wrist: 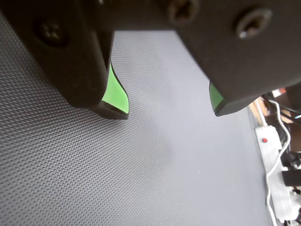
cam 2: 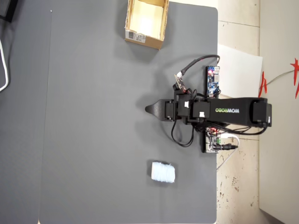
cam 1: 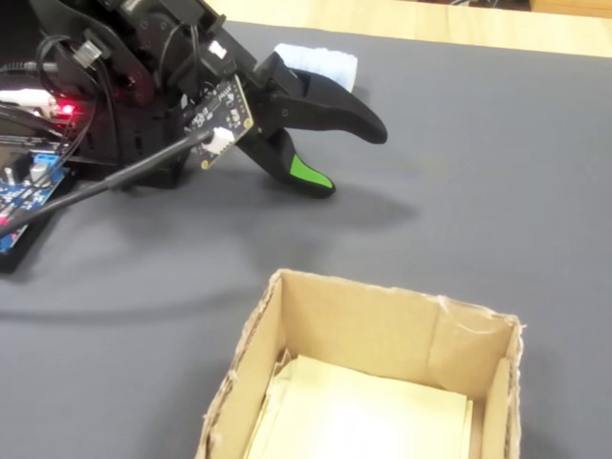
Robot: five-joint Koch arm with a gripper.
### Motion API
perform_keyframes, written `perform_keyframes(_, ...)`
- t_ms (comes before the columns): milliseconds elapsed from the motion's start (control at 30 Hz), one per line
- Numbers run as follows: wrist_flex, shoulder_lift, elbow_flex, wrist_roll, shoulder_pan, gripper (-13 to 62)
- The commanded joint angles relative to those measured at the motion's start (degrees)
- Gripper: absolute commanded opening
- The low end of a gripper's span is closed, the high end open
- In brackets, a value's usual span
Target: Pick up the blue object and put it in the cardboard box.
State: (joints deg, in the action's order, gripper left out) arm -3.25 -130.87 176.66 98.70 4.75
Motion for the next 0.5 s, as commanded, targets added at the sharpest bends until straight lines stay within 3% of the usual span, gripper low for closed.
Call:
perform_keyframes(0,6.68,-4.83,2.02,0.26,0.00,33.2)
perform_keyframes(467,7.65,-4.83,1.58,0.26,0.00,33.2)
